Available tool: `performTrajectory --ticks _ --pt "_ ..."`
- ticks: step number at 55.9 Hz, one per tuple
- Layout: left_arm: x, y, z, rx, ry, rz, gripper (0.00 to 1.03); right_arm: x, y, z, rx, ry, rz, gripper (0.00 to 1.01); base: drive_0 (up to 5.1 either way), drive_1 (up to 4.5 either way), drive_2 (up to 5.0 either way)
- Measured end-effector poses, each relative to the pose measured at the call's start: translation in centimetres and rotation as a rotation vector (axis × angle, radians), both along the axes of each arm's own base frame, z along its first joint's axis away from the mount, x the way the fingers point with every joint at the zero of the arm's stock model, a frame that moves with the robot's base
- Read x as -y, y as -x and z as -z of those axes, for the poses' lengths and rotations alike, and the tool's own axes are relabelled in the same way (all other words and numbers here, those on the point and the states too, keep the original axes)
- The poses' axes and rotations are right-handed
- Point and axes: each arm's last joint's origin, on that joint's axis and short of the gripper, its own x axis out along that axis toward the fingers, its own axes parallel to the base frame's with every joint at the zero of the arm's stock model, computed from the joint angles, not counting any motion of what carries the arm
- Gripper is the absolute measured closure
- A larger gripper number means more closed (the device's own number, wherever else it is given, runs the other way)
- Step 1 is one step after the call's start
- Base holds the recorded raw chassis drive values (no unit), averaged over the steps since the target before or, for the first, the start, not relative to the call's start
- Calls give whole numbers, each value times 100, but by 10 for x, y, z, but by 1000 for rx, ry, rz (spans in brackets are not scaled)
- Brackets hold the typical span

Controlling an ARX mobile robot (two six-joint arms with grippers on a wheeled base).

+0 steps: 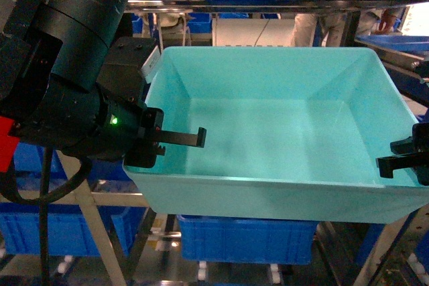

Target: Organize blue bins on left shelf correctly

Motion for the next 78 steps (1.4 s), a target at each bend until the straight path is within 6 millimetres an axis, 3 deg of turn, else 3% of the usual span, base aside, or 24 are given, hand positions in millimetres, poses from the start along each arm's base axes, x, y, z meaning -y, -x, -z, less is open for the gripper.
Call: performTrajectory --ticks 34,35,45,56,66,78 --pt "-1 -1 1 -16 1 7 101 0 -3 2 -8 2 -2 99 -1 74 -77" --pt "1 -14 5 -32 -4 8 101 -2 -14 8 -23 12 -4 99 0 0 0" --pt "5 -30 20 -86 -7 15 101 -3 -27 19 -38 33 -13 99 0 0 0" --pt "11 -36 36 -122 -18 6 101 -3 -36 32 -58 57 -26 99 0 0 0" --pt "18 -38 67 -181 -39 -17 101 -4 -42 59 -104 91 -44 99 0 0 0" --pt "23 -46 88 -227 -51 -14 101 -3 -42 81 -147 101 -45 99 0 0 0"
